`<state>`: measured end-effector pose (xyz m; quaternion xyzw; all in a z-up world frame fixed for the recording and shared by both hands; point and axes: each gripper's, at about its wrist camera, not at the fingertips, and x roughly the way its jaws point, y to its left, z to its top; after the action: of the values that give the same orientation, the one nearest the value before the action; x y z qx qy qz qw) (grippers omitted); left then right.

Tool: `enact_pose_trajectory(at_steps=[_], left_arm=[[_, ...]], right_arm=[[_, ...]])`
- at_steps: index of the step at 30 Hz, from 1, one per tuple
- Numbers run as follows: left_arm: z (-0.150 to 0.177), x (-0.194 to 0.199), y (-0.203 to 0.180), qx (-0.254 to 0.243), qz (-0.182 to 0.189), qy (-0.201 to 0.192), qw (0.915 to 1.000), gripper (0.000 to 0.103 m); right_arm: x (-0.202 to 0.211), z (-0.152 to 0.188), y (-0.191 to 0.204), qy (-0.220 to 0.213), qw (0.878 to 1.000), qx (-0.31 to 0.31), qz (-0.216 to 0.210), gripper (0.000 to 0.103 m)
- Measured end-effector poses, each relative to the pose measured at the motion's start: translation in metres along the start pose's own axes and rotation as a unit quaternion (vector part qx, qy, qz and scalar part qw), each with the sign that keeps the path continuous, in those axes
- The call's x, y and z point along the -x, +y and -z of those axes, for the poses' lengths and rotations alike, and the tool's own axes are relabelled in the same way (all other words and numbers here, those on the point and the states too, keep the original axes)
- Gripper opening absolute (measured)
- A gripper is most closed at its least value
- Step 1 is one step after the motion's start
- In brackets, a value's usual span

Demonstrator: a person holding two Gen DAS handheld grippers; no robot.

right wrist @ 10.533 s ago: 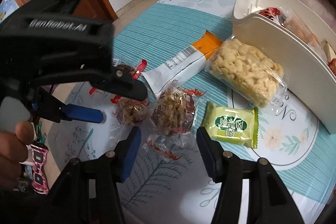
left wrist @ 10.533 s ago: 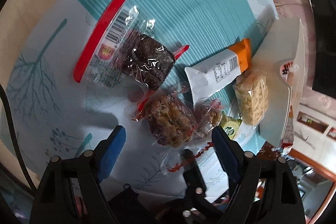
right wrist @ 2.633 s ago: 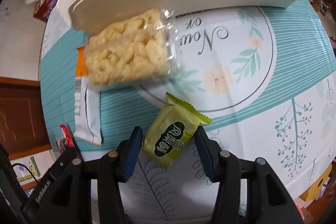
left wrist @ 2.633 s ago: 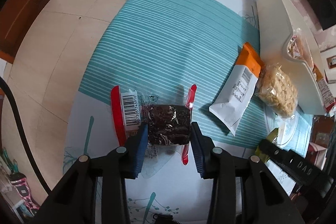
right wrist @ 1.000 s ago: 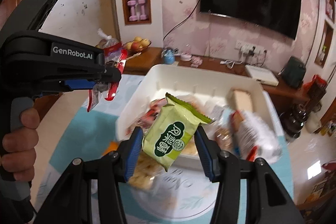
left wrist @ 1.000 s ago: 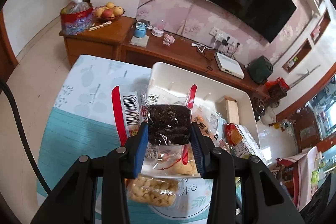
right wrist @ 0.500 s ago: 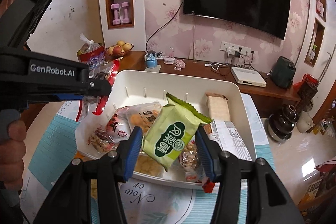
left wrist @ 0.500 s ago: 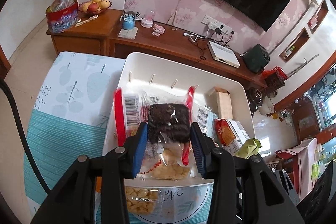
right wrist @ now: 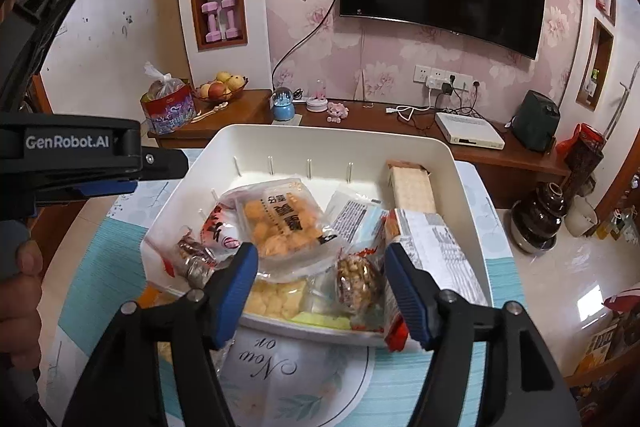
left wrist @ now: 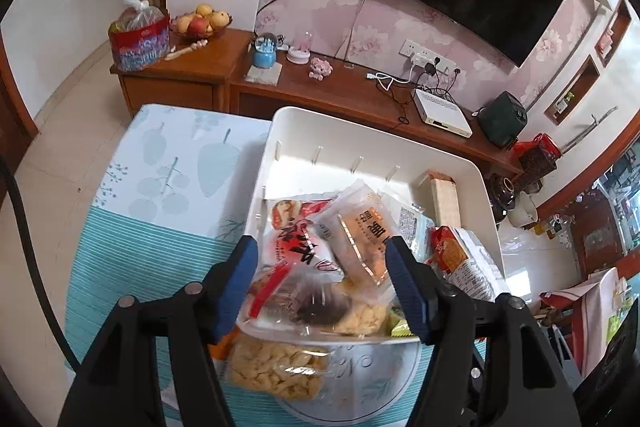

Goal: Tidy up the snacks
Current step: 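Open left tool dropping chocolate packet while right tool releases yellow-green packet, then withdraw both tools from the box toward the remaining snacks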

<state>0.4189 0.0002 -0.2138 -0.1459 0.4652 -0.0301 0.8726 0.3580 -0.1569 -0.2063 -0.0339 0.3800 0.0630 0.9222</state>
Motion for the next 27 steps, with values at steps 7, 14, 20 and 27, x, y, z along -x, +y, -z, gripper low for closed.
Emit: enact_pose_trajectory(at_steps=[7, 14, 20, 27], left_arm=[[0.013, 0.021, 0.022, -0.008, -0.014, 0.002, 0.9999, 0.065], [0.027, 0.033, 0.055, 0.001, -0.022, 0.016, 0.9996, 0.066], [0.042, 0.034, 0.08, 0.005, -0.027, 0.034, 0.9991, 0.07], [0.062, 0.028, 0.099, -0.004, -0.02, 0.064, 0.9977, 0.071]], right_arm=[[0.011, 0.01, 0.012, 0.0, 1.0, 0.003, -0.006, 0.067], [0.018, 0.022, 0.029, 0.008, 1.0, 0.007, -0.006, 0.067], [0.022, 0.032, 0.053, 0.01, 0.999, 0.037, -0.002, 0.067], [0.019, 0.044, 0.073, 0.029, 0.997, 0.074, -0.019, 0.076]])
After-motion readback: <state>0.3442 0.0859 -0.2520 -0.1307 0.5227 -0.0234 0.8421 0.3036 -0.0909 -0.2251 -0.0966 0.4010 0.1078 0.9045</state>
